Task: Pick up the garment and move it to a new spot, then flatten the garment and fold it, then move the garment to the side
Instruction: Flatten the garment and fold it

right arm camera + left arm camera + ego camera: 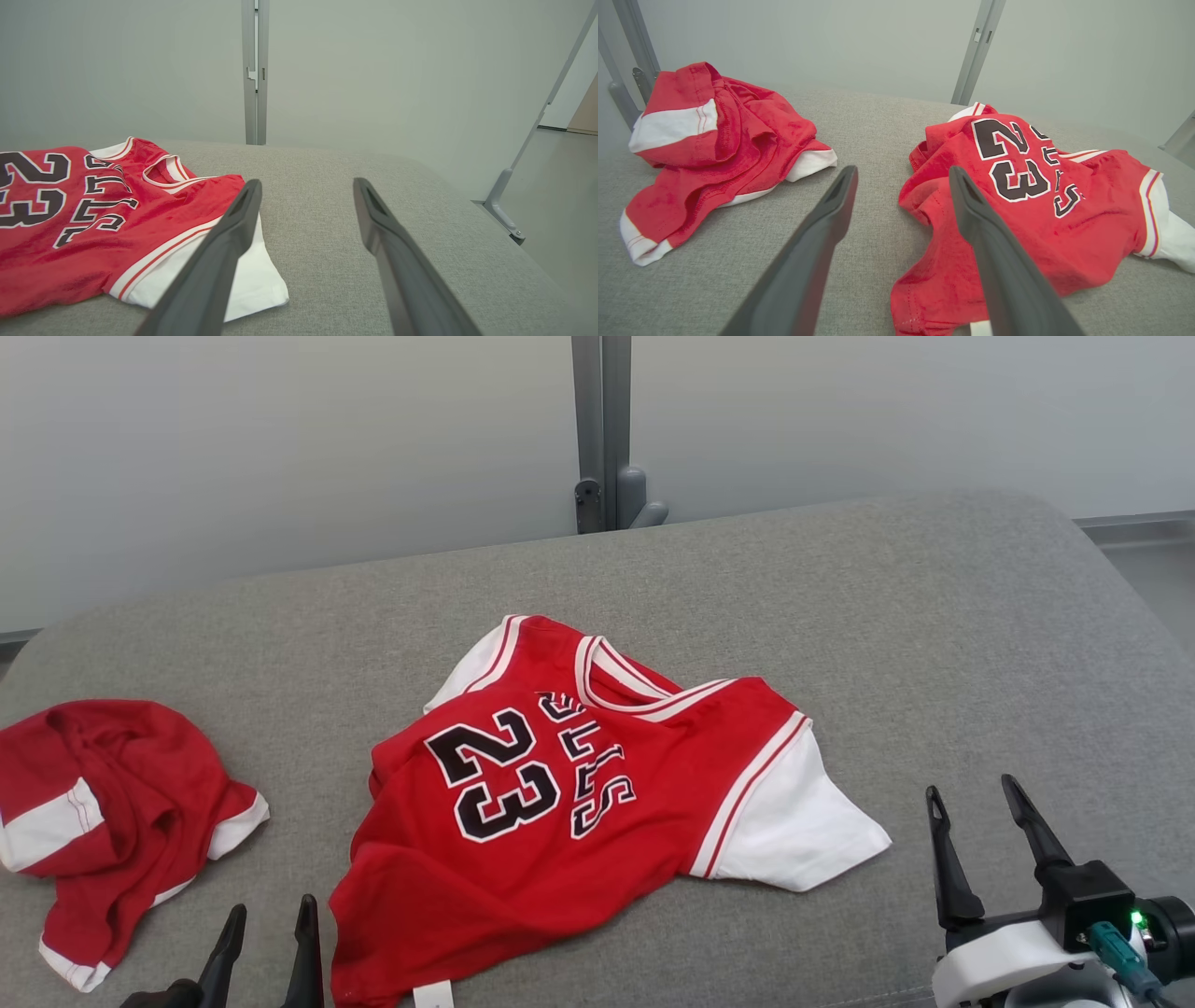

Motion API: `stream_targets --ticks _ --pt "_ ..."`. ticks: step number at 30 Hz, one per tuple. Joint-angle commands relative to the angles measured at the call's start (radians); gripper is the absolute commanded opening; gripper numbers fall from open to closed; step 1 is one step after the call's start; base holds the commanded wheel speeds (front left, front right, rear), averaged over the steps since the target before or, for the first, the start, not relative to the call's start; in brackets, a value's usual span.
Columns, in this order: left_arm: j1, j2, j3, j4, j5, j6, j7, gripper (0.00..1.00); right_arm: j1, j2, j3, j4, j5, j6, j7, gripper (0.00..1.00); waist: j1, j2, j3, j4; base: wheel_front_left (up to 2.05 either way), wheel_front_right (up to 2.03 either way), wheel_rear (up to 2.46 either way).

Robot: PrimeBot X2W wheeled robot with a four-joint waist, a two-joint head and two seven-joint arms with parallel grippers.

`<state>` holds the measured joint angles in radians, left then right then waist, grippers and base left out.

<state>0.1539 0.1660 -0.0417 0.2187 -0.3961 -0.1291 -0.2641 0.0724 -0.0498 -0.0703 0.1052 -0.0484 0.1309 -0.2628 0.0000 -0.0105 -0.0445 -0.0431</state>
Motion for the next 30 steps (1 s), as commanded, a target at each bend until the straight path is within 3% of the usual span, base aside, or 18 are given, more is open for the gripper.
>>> stream_targets --ticks 1,30 --pt "-0.019 0.002 -0.004 0.007 -0.001 -0.002 0.000 1.00 -0.017 -0.002 0.010 0.011 -0.006 0.000 -0.003 1.00 0.0000 0.0105 0.000 -0.001 0.00 0.00 0.00" --pt "-0.036 0.003 -0.015 0.044 -0.013 -0.001 0.000 1.00 -0.046 -0.003 0.049 0.062 0.013 0.000 -0.003 1.00 0.0000 0.0105 0.012 0.047 0.00 0.00 0.00"
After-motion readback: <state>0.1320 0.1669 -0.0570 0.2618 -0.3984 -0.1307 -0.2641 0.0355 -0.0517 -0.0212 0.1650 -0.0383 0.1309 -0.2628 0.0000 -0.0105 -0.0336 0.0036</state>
